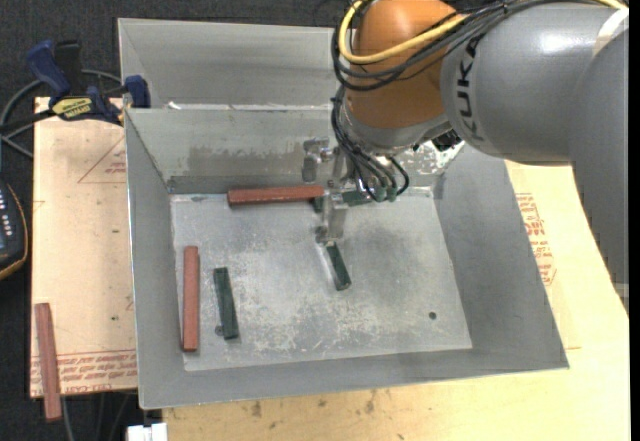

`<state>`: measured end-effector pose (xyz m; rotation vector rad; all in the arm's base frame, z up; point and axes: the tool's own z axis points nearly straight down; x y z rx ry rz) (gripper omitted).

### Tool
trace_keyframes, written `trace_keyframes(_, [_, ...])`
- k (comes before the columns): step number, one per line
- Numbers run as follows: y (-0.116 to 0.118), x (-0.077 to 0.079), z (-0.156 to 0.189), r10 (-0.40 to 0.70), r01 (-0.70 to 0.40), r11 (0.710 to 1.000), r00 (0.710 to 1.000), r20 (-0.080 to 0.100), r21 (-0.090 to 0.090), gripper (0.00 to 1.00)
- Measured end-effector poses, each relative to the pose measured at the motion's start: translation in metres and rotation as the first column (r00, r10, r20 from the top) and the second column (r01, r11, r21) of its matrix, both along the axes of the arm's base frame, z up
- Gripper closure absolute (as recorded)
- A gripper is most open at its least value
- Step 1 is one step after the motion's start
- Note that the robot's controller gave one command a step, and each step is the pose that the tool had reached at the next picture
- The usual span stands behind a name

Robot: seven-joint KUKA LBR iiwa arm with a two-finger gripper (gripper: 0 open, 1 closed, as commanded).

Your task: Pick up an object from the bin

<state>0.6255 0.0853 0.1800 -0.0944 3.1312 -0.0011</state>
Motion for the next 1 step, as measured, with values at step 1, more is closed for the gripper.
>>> trace_keyframes(1, [-0.1269,0.0133,-0.1090,-0.159,0.159,0.987,0.987,-0.007,0.000,0.00])
